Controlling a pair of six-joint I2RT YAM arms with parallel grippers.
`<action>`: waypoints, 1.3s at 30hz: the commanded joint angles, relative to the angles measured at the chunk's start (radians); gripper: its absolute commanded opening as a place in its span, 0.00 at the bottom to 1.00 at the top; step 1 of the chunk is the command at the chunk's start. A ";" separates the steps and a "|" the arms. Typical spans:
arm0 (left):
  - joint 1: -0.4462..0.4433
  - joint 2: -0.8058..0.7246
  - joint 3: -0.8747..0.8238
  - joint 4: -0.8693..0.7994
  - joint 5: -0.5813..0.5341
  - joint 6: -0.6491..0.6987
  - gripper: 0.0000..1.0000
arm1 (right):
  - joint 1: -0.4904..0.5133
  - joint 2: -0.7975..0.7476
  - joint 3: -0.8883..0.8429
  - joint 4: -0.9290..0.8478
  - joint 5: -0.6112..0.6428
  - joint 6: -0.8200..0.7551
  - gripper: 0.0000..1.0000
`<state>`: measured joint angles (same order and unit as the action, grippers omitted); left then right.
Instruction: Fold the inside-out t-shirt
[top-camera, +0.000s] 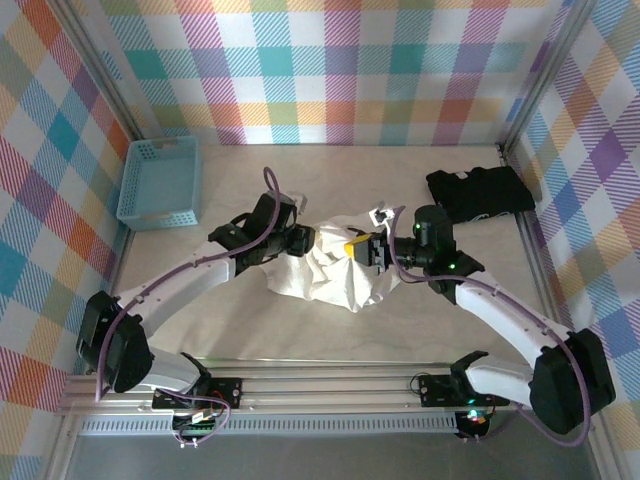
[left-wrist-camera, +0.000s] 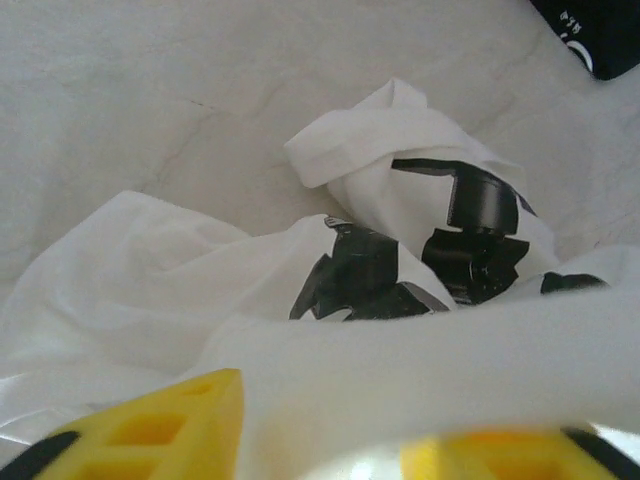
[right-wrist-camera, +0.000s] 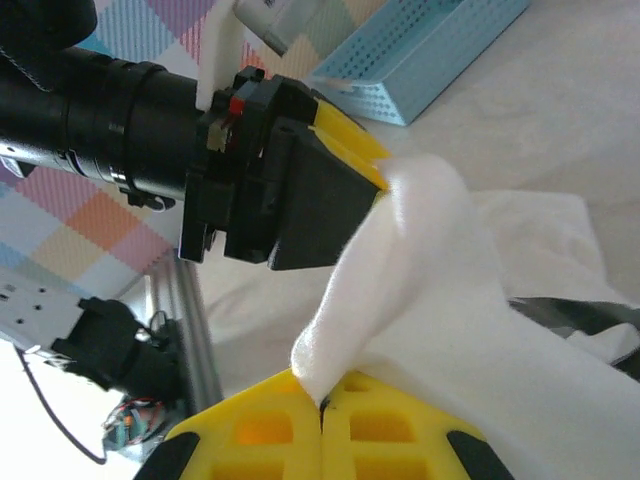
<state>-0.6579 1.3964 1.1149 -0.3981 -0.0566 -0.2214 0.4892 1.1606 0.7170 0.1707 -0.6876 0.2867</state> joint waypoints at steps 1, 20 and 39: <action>-0.004 -0.109 -0.058 0.013 0.034 -0.012 0.52 | -0.018 0.031 -0.010 0.150 -0.104 0.096 0.00; -0.019 -0.082 -0.184 0.343 0.630 -0.056 0.35 | -0.043 0.060 0.013 0.139 -0.111 0.101 0.00; 0.061 0.044 -0.142 0.466 0.763 -0.117 0.40 | -0.047 0.037 -0.003 0.125 -0.106 0.085 0.00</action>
<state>-0.6048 1.4284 0.9360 0.0147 0.6548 -0.3271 0.4507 1.2266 0.7124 0.2890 -0.7757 0.3988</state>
